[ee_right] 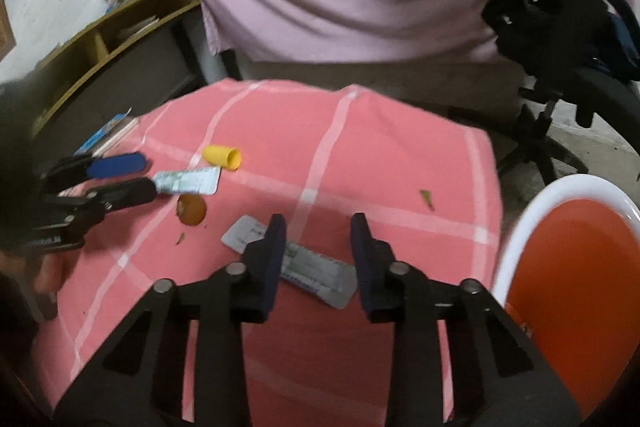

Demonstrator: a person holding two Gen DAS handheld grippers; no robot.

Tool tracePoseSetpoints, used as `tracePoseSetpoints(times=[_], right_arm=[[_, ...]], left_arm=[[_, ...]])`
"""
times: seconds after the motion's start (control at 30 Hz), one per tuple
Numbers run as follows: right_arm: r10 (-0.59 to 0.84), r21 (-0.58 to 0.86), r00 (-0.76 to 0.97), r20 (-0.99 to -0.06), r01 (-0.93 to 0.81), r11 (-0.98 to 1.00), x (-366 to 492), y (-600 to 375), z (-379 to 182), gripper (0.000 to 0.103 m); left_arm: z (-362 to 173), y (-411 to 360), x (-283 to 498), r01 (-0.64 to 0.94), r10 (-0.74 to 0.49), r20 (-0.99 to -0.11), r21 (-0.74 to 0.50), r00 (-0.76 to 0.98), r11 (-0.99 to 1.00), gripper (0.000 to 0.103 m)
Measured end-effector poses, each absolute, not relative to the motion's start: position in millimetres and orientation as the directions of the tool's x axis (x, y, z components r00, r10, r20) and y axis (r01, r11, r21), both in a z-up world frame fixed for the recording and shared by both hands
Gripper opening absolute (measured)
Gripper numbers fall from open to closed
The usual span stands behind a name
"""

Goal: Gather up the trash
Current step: 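Move both tools back over the table, then grasp a white pill strip with the right tool while the left tool grasps another white strip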

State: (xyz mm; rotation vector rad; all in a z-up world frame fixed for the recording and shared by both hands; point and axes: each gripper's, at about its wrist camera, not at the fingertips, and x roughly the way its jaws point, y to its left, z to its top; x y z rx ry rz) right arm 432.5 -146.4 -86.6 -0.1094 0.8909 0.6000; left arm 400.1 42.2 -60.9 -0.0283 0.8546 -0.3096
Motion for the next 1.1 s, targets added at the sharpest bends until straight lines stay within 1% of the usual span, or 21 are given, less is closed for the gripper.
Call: tracePoseSetpoints(times=[0.03, 0.07, 0.13, 0.23, 0.33, 0.37, 0.43, 0.53, 0.67, 0.77, 0.8, 0.83, 0.9, 1.03, 1.1], right_arm=[[0.447, 0.153, 0.467, -0.763, -0.542, 0.826, 431, -145, -88, 0.04], [0.451, 0.154, 0.456, -0.767, -0.551, 0.82, 430, -144, -88, 0.04], [0.458, 0.158, 0.445, -0.77, -0.562, 0.812, 427, -144, -89, 0.04], [0.481, 0.185, 0.422, -0.769, -0.572, 0.799, 425, -148, -90, 0.04], [0.495, 0.196, 0.409, -0.766, -0.585, 0.787, 423, -151, -89, 0.041], [0.497, 0.195, 0.408, -0.766, -0.589, 0.784, 422, -151, -89, 0.041], [0.502, 0.193, 0.404, -0.765, -0.6, 0.777, 419, -151, -88, 0.041], [0.516, 0.196, 0.393, -0.762, -0.618, 0.761, 416, -149, -87, 0.042], [0.53, 0.199, 0.377, -0.759, -0.64, 0.742, 412, -146, -87, 0.042], [0.541, 0.205, 0.359, -0.761, -0.658, 0.725, 409, -145, -88, 0.048], [0.547, 0.207, 0.353, -0.76, -0.665, 0.717, 409, -144, -88, 0.053], [0.55, 0.208, 0.348, -0.759, -0.671, 0.712, 407, -144, -88, 0.056], [0.553, 0.204, 0.345, -0.759, -0.68, 0.704, 405, -143, -89, 0.059], [0.547, 0.187, 0.344, -0.763, -0.693, 0.696, 401, -141, -88, 0.061], [0.532, 0.166, 0.349, -0.771, -0.696, 0.698, 400, -138, -89, 0.06]], left_arm=[[-63, 41, 401, 0.266, -0.284, -0.746, -0.147, 0.602, 0.953, 0.049], [-67, 38, 403, 0.277, -0.282, -0.763, -0.141, 0.581, 0.951, 0.043], [-70, 34, 406, 0.274, -0.24, -0.784, -0.093, 0.572, 0.957, 0.037], [-71, 28, 402, 0.301, -0.203, -0.792, -0.026, 0.576, 0.953, 0.027], [-73, 25, 398, 0.318, -0.188, -0.792, 0.008, 0.581, 0.948, 0.023], [-74, 24, 397, 0.325, -0.186, -0.792, 0.017, 0.582, 0.945, 0.017], [-75, 20, 393, 0.338, -0.184, -0.79, 0.031, 0.585, 0.94, 0.011], [-77, 14, 392, 0.342, -0.158, -0.789, 0.07, 0.593, 0.937, 0.01], [-79, 14, 396, 0.335, -0.162, -0.789, 0.058, 0.593, 0.94, 0.01], [-80, 14, 396, 0.334, -0.164, -0.788, 0.055, 0.594, 0.941, 0.008], [-80, 14, 396, 0.337, -0.167, -0.788, 0.054, 0.592, 0.94, 0.007], [-80, 13, 396, 0.338, -0.169, -0.788, 0.052, 0.592, 0.94, 0.001], [-80, 14, 396, 0.332, -0.169, -0.79, 0.047, 0.59, 0.942, 0.0], [-77, 15, 394, 0.324, -0.177, -0.789, 0.029, 0.588, 0.946, 0.0], [-76, 15, 394, 0.32, -0.18, -0.789, 0.021, 0.587, 0.947, 0.0]])
